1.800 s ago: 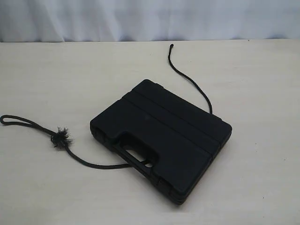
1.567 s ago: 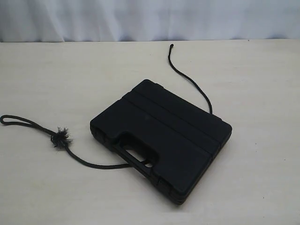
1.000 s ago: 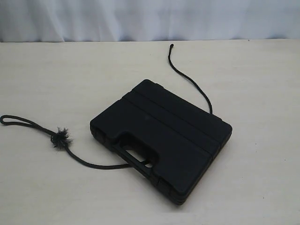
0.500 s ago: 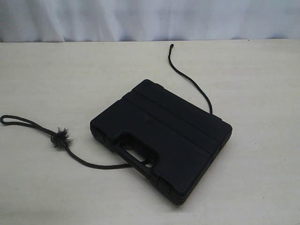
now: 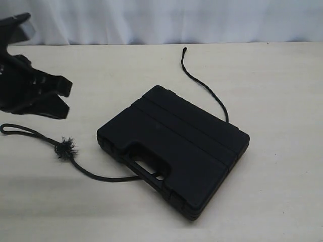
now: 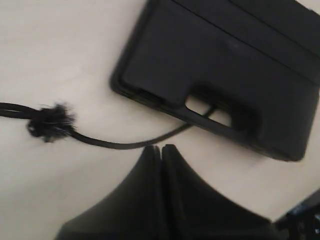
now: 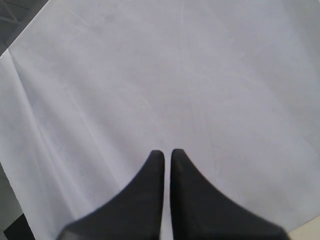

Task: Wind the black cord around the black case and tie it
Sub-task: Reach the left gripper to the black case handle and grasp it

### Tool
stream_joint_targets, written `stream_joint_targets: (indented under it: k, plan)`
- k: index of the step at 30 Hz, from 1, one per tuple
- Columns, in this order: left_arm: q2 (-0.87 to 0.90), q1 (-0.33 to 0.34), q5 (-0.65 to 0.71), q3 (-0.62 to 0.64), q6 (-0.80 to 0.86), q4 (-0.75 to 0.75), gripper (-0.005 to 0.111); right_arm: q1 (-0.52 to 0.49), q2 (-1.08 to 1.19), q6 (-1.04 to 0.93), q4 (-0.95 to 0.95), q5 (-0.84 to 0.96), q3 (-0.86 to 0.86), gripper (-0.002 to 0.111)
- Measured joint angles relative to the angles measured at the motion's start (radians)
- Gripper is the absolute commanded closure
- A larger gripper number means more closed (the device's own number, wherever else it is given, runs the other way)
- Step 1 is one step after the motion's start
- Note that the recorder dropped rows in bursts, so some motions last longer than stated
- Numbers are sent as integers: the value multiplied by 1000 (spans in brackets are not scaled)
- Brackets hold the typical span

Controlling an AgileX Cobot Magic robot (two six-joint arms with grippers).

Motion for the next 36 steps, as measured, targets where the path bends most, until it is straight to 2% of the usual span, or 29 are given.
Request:
stream_joint_targets:
  k: [2, 5, 6, 9, 11, 15, 19, 27, 32, 36]
  plan:
    - [29, -32, 17, 0, 48, -28, 107, 0, 0, 0, 0, 0, 0, 104]
    - [59, -118, 18, 0, 76, -19, 107, 0, 0, 0, 0, 2, 0, 104]
    - [65, -153, 10, 0, 79, -3, 107, 0, 0, 0, 0, 2, 0, 104]
    - [83, -314, -78, -2, 89, 109, 107, 0, 0, 1, 0, 4, 0, 104]
    - [104, -359, -110, -4, 73, 134, 107, 0, 0, 1, 0, 4, 0, 104]
    - [214, -368, -135, -4, -145, 190, 107, 0, 0, 1, 0, 8, 0, 104]
    - [339, -382, -203, -4, -227, 188, 107, 0, 0, 1, 0, 12, 0, 104]
    - [472, -390, -367, -4, -246, 176, 107, 0, 0, 5, 0, 12, 0, 104]
    - [490, -390, -450, -12, -246, 176, 107, 0, 0, 5, 0, 12, 0, 104]
    - [506, -361, -519, -12, -246, 176, 107, 0, 0, 5, 0, 12, 0, 104]
